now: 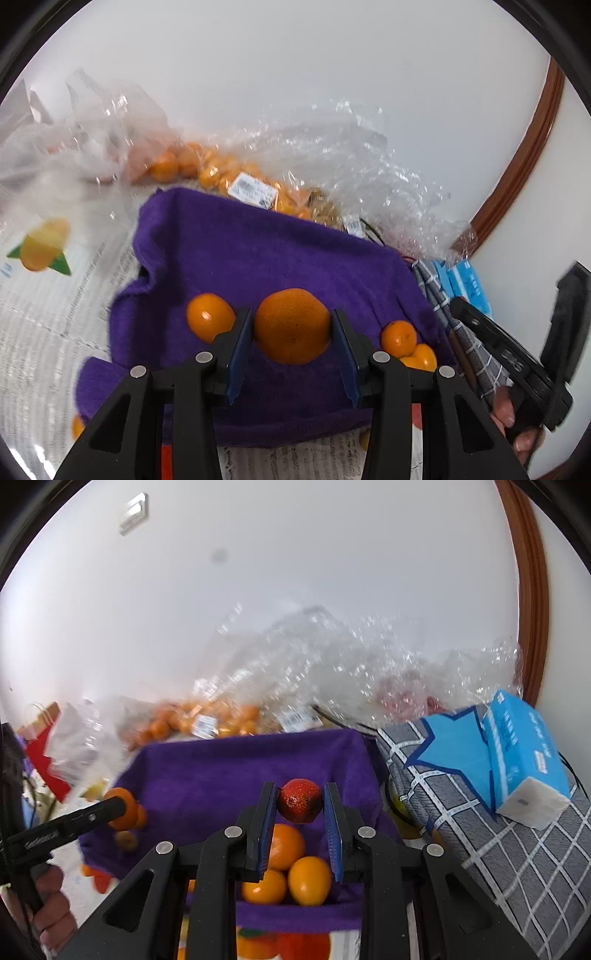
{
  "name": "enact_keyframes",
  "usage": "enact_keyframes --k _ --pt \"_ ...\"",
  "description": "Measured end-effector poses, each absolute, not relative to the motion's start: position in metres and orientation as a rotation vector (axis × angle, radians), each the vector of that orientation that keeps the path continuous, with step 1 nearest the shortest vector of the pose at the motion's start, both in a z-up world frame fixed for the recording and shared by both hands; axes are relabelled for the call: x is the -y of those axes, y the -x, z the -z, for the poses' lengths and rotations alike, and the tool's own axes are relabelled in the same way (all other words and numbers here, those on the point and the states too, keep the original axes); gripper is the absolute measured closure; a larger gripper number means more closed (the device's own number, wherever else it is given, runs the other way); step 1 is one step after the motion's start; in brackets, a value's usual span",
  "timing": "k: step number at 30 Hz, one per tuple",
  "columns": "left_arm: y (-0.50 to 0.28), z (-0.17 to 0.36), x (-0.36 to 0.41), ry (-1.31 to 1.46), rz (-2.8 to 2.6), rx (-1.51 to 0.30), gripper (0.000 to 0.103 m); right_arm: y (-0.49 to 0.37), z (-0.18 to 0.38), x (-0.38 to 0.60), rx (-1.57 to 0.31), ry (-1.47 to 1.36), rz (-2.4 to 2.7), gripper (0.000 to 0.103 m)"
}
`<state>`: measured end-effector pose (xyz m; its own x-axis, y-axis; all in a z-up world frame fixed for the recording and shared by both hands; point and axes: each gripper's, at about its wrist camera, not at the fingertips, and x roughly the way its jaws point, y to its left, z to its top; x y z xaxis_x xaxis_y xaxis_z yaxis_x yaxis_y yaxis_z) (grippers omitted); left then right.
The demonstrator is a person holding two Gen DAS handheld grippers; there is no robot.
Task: Organize fruits
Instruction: 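Carry the red fruit and the large orange over the purple towel, then open right gripper releasing the red fruit while left gripper releases the large orange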
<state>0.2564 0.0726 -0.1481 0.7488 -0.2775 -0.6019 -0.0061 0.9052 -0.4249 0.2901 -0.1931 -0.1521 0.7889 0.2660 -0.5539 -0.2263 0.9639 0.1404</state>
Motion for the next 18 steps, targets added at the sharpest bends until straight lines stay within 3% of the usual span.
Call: enact_keyframes --k 18 --pt "-0.259 0.166 -0.045 0.295 0.160 -0.756 0.062 -0.309 0.196 0.197 -0.718 -0.099 -0.240 0.077"
